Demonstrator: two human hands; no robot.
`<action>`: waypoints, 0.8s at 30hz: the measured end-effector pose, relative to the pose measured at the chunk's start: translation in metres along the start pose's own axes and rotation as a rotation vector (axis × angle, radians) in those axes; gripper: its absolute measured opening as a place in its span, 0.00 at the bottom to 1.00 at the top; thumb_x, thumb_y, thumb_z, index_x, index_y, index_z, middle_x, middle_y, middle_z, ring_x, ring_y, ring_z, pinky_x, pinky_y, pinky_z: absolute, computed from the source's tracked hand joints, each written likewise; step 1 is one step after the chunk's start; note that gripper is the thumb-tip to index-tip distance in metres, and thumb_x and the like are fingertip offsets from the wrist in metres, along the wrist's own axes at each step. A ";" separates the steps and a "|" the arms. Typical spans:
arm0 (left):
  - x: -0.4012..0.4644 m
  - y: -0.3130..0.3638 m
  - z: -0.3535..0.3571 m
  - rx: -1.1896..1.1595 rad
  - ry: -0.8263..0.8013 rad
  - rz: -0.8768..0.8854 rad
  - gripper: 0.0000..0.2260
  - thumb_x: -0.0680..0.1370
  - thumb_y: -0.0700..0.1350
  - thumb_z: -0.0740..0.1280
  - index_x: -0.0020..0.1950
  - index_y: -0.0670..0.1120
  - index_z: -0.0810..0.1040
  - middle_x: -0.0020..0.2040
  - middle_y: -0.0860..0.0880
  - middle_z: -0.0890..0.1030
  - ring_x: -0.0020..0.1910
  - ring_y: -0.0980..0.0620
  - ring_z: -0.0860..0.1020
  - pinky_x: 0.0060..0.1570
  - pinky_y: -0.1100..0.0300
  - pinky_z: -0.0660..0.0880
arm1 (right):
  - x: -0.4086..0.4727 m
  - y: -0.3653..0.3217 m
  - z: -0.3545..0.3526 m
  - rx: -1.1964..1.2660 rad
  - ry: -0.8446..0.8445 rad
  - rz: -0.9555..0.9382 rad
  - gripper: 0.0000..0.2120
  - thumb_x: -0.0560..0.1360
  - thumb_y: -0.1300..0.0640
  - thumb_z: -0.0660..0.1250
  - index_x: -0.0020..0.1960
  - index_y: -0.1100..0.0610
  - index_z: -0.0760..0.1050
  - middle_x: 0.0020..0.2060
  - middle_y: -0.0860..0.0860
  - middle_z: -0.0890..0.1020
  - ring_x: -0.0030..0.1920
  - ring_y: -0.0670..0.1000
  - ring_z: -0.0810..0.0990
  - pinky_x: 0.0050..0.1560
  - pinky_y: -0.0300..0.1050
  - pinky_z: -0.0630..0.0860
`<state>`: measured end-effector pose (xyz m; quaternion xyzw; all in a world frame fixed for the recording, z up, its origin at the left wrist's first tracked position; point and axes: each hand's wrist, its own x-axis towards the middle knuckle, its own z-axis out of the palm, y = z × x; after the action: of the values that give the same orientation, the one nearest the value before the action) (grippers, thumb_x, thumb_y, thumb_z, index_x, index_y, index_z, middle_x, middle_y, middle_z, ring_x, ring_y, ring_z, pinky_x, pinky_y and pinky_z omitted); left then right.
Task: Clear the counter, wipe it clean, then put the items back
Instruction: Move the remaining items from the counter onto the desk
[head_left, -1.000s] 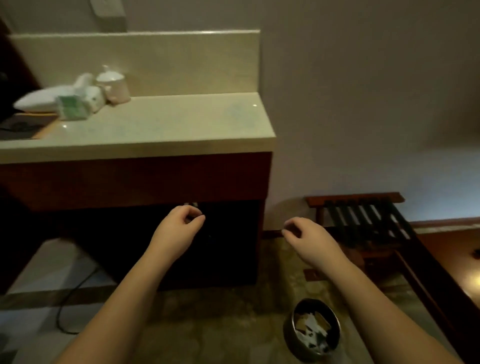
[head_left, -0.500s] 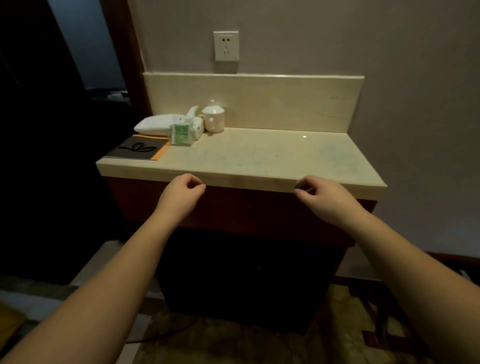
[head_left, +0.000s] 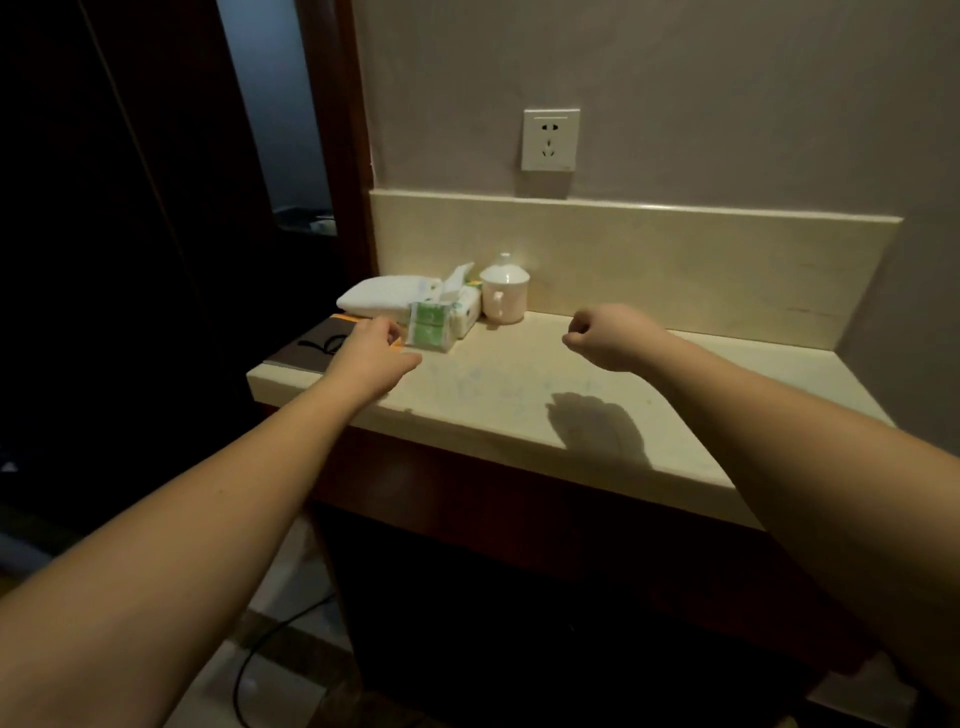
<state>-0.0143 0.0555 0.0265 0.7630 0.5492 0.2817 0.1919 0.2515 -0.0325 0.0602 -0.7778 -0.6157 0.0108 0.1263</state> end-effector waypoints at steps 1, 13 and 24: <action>0.014 -0.001 0.002 -0.014 -0.013 -0.005 0.23 0.75 0.51 0.70 0.67 0.43 0.70 0.62 0.49 0.71 0.54 0.48 0.75 0.38 0.59 0.72 | 0.018 -0.001 0.004 0.007 -0.008 -0.003 0.16 0.79 0.50 0.58 0.59 0.57 0.76 0.53 0.55 0.81 0.50 0.56 0.76 0.45 0.45 0.71; 0.144 -0.020 0.034 -0.159 -0.198 -0.143 0.39 0.72 0.47 0.75 0.77 0.46 0.58 0.72 0.46 0.67 0.60 0.49 0.73 0.52 0.59 0.72 | 0.162 -0.007 0.061 0.563 -0.148 0.065 0.16 0.78 0.45 0.59 0.51 0.56 0.77 0.44 0.53 0.83 0.38 0.51 0.78 0.33 0.42 0.71; 0.158 -0.034 0.042 -0.111 -0.344 -0.132 0.32 0.69 0.46 0.78 0.69 0.50 0.67 0.59 0.54 0.76 0.55 0.53 0.77 0.61 0.52 0.74 | 0.195 -0.023 0.084 1.013 -0.328 0.256 0.13 0.79 0.47 0.59 0.46 0.56 0.75 0.38 0.51 0.80 0.30 0.47 0.72 0.31 0.40 0.63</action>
<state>0.0256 0.2168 0.0080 0.7504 0.5410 0.1638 0.3426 0.2623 0.1752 0.0106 -0.6764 -0.4456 0.4424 0.3851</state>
